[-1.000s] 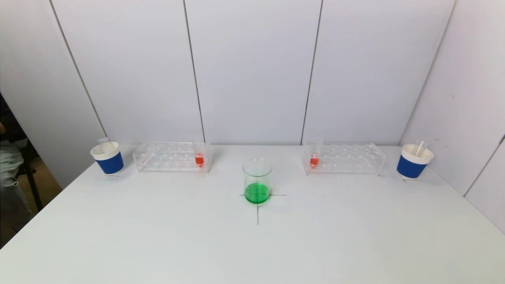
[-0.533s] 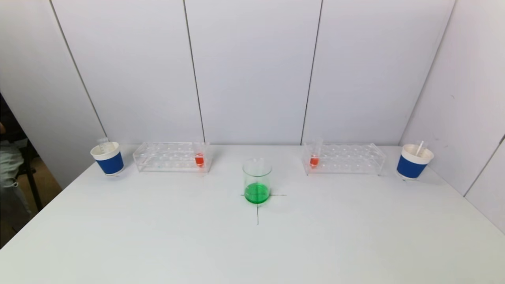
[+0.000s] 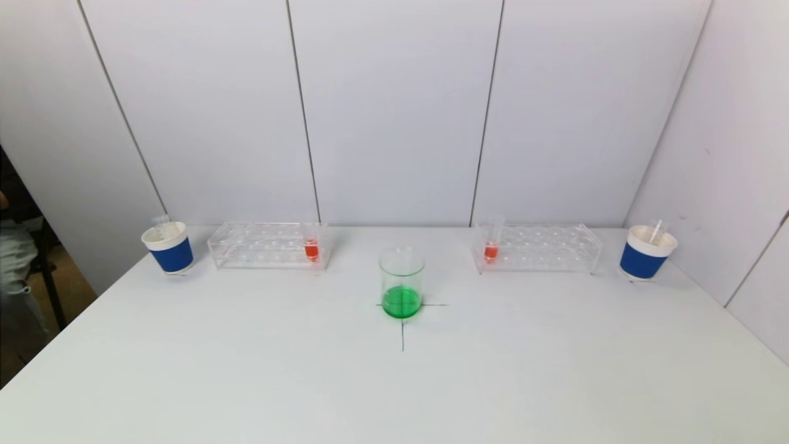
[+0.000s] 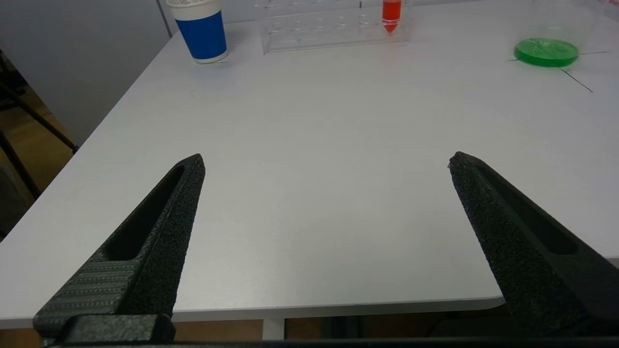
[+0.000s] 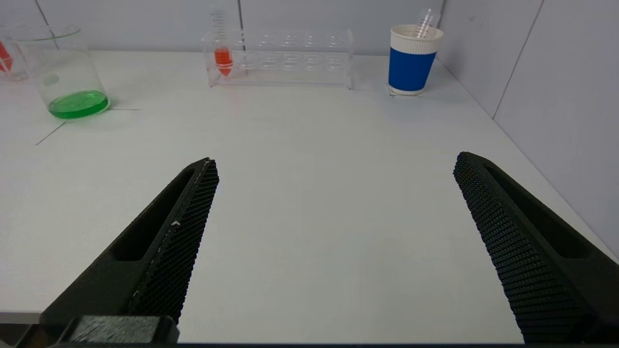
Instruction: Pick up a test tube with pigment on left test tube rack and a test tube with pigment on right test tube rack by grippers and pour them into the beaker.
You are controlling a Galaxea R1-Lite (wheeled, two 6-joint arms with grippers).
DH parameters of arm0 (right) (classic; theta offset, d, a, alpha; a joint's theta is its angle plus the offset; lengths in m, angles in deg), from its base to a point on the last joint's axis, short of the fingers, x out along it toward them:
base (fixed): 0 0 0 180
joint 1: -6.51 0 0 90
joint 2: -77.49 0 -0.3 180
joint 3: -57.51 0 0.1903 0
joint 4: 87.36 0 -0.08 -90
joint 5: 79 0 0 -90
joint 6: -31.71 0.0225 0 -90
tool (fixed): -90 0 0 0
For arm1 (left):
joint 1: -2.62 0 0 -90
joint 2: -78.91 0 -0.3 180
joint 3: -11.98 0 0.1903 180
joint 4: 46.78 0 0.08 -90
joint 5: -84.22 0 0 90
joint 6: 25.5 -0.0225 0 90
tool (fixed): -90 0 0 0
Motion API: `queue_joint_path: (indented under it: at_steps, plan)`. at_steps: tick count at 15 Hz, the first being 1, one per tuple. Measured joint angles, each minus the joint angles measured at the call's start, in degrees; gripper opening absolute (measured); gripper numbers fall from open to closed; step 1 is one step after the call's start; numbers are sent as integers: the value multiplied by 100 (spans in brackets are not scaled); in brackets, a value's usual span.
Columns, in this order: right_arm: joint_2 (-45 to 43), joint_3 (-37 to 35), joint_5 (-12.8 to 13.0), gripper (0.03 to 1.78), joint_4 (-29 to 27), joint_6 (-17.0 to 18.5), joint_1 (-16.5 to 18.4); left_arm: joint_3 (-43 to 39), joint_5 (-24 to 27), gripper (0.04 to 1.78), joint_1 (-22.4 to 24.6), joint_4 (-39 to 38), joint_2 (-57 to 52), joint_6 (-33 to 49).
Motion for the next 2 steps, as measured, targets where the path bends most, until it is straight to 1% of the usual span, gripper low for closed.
queue_joint_path:
  at_steps: [2]
  plan:
    - [0, 0, 0, 177, 0, -2, 0, 0, -2, 176, 0, 2, 0, -5]
